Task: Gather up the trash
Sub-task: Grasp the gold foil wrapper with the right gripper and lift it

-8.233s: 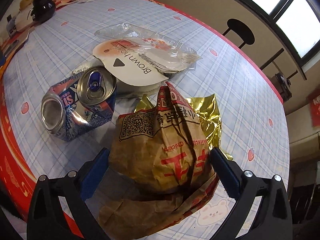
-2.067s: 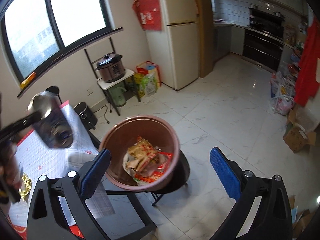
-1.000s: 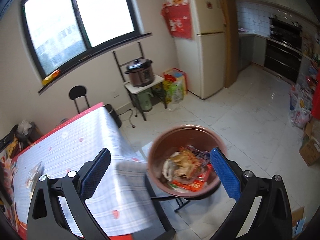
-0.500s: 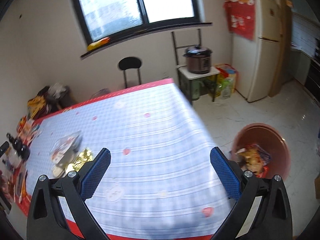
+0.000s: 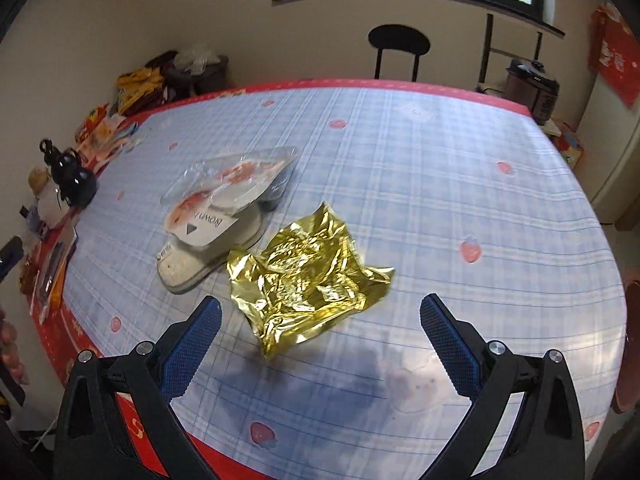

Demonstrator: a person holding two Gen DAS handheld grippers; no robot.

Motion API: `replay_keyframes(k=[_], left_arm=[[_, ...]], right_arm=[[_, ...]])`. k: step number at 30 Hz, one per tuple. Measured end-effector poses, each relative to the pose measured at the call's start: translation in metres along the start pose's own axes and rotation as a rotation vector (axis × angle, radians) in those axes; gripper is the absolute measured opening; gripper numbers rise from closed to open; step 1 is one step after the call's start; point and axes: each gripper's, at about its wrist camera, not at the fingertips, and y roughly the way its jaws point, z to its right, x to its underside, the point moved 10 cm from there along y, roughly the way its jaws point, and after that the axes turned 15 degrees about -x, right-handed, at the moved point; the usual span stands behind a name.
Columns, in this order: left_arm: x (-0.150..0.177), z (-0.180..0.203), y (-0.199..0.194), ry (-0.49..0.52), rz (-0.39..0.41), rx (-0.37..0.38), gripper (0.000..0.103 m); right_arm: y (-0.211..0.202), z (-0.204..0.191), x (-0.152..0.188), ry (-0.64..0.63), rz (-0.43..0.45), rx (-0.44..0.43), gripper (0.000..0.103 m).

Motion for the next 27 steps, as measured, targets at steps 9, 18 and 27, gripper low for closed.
replay_keyframes(k=[9, 18, 27], left_arm=[[0.016, -0.023, 0.030, -0.050, -0.058, 0.031, 0.097], [0.021, -0.013, 0.032, -0.045, -0.069, 0.062, 0.097], [0.022, 0.013, 0.031, -0.025, -0.081, 0.097, 0.097]], right_arm=[[0.083, -0.028, 0.011, -0.132, -0.151, 0.122, 0.096], [0.103, -0.008, 0.019, -0.090, -0.191, 0.221, 0.075], [0.056, -0.029, 0.013, -0.005, -0.075, 0.054, 0.027]])
